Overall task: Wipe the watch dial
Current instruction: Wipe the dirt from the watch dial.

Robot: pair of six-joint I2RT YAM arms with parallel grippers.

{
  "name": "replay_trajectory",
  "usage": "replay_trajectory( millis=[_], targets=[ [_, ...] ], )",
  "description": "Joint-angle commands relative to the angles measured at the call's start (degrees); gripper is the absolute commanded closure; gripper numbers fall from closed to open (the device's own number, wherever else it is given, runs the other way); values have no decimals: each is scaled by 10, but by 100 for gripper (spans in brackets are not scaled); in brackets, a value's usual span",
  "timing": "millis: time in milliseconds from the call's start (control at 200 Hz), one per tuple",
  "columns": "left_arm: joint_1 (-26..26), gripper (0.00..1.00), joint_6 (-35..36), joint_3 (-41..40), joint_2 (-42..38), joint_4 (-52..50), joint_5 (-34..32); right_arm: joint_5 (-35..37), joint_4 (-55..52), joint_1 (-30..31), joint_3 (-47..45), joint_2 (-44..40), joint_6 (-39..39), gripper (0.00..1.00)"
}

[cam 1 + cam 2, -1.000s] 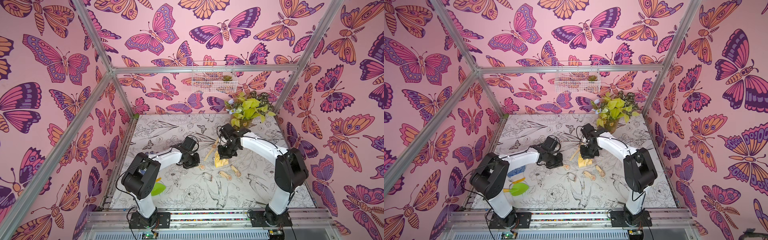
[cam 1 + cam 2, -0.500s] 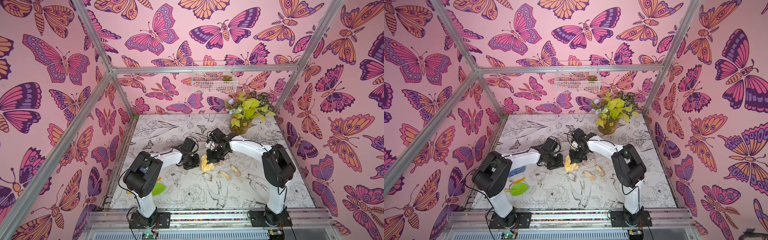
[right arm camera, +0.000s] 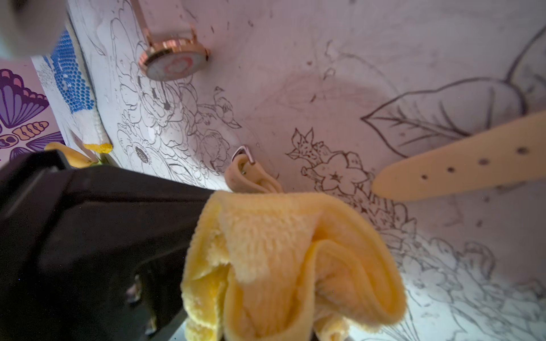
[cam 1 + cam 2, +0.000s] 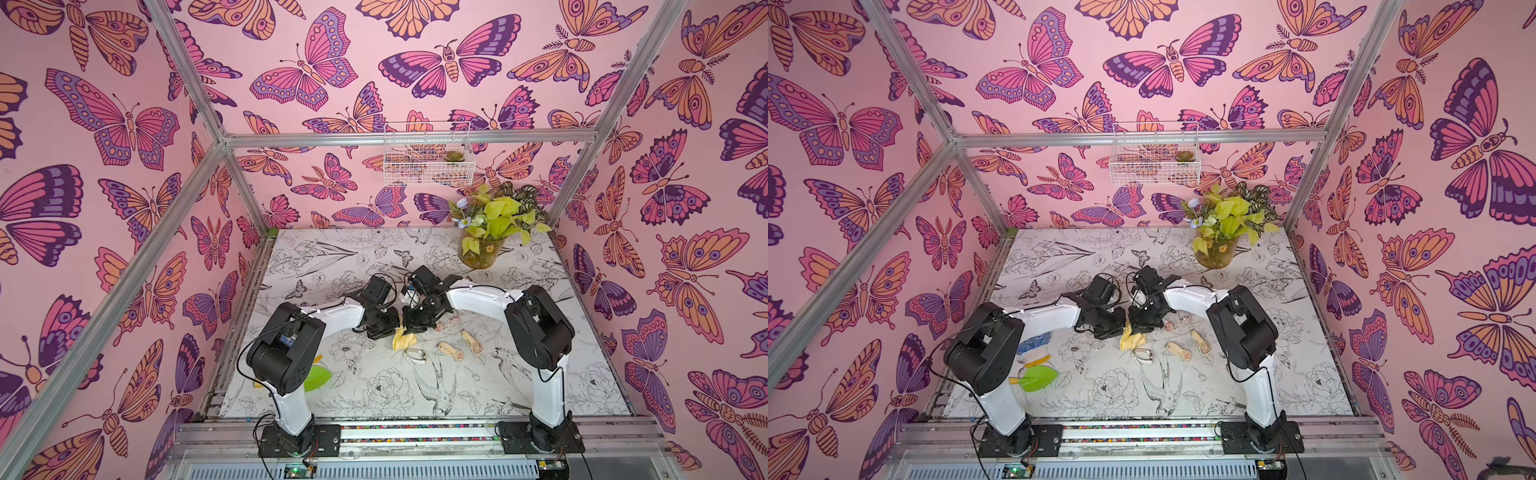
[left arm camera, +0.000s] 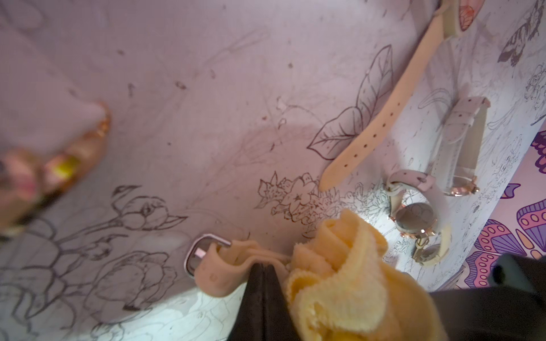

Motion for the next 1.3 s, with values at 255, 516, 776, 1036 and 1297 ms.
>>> replay_trajectory(
  millis=[255,516,776,1036,1297],
  targets=[
    [-1,100,-7,-12,23,10,-10,181,-45,3,-73,-1,-8,100],
    [-1,100,-8,-7,29,10,-9,208,-58,-20,-92,-42,-15,100],
    [-1,100,-9,1,34,9,-6,106,-24,-24,-54,-80,-23,100],
    [0,100,-7,3,35,9,-5,42,30,-24,-31,-112,4,100],
    [0,100,-6,4,37,9,-2,-17,51,-13,-22,-57,19,100]
  ],
)
